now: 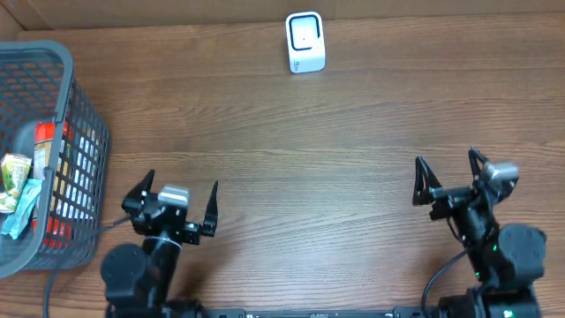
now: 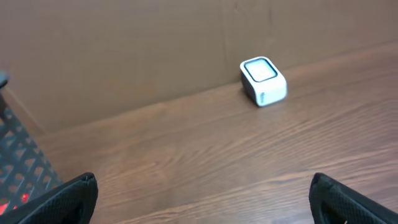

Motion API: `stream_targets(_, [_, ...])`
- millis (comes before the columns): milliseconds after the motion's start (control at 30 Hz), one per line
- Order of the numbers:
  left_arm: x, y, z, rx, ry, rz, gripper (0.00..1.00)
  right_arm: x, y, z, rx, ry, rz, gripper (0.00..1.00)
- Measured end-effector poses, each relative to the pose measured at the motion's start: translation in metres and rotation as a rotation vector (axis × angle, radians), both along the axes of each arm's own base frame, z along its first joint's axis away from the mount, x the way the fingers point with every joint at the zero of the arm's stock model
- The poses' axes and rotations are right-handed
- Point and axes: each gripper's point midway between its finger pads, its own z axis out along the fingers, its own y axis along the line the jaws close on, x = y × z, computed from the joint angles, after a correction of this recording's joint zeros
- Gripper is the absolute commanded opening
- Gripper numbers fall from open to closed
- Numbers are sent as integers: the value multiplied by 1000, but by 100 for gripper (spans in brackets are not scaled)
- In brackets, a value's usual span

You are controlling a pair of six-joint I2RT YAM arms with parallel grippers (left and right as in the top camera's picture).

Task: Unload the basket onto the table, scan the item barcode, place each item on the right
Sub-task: 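Reach the left gripper into the grey basket toward the spaghetti pack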

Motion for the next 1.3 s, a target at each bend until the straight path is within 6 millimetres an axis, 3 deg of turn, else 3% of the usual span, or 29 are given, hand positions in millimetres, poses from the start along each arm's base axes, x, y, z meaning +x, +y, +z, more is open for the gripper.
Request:
stream_targets(133, [4, -3, 23, -13, 99, -17, 100, 11, 6, 8, -3, 95, 32, 100])
stream_targets(433, [16, -5, 98, -35, 339, -31, 100, 33, 15, 26, -9, 304, 73, 100])
stream_targets(667, [25, -18, 165, -64, 333, -107, 100, 40, 28, 36, -36, 411, 157, 100])
stream_targets(733, [23, -23, 175, -72, 309, -136, 100, 40, 34, 38, -28, 413, 197, 100])
stream_targets(867, [20, -24, 176, -89, 315, -135, 100, 35, 46, 39, -10, 414, 273, 100])
stream_targets(967, [25, -7, 173, -139, 333, -9, 100, 34, 50, 40, -4, 411, 298, 100])
stream_targets(1133, [29, 42, 176, -195, 302, 261, 100, 32, 53, 40, -1, 410, 317, 100])
stream_targets(1300, [20, 98, 179, -262, 270, 510, 100, 32, 53, 40, -1, 412, 320, 100])
